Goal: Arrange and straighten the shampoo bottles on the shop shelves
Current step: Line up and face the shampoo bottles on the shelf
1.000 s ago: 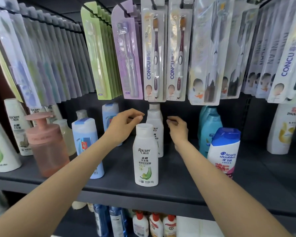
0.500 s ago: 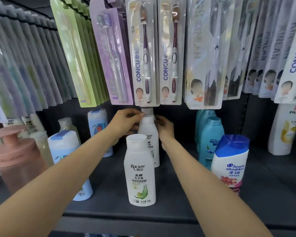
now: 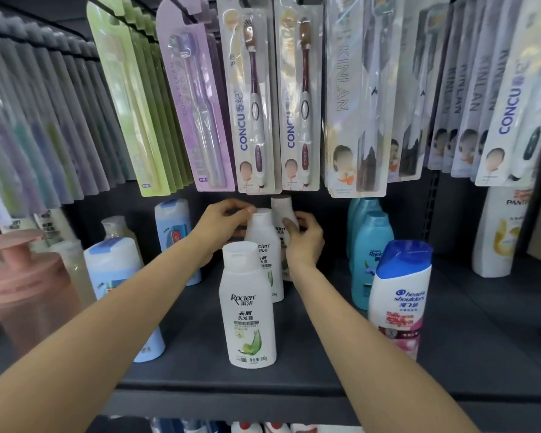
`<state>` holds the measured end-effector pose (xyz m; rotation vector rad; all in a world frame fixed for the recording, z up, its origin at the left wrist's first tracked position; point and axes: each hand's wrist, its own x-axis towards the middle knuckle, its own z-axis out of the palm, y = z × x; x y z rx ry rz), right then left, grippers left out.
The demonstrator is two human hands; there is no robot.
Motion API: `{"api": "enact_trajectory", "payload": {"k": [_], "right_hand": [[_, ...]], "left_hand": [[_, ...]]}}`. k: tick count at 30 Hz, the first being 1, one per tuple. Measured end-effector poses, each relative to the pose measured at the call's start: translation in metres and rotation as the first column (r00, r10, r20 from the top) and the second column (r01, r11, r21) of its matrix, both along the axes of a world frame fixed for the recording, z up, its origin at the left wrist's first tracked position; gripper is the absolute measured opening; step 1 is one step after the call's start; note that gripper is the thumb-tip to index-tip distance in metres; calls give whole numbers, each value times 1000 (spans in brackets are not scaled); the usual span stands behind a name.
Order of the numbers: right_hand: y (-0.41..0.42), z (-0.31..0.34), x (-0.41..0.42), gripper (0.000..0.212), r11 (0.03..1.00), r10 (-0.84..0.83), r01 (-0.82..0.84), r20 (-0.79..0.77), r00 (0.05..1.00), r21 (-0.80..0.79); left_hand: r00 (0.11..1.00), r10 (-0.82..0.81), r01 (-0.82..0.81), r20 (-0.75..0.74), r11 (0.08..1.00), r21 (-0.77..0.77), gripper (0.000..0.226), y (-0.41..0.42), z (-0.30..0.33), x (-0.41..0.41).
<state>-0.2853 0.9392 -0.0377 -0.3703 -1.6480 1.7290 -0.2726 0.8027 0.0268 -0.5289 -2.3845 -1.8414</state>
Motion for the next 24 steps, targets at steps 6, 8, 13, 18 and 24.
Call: {"api": "enact_trajectory", "payload": {"k": [6,8,13,18,24], "right_hand": [[-1,1,37,26,964,-145,128,57,988,235],[-3,3,49,24,947,-177,159,39,983,279],[-6,13,77,22,893,-153,129,20,988,432],[-9,28,111,23,823,-142,125,-12,990,554],[-1,51,158,27,791,-130,147,-71,989,595]], "left_hand": [[999,33,-33,1,995,92,10,2,-7,8],[999,38,-40,23,993,110,13,1,-8,11],[996,79,-85,50,988,132,12,-6,-6,20],[986,160,-156,-48,985,72,9,-24,-2,44],[900,150,-154,-408,988,22,11,-31,11,95]]}}
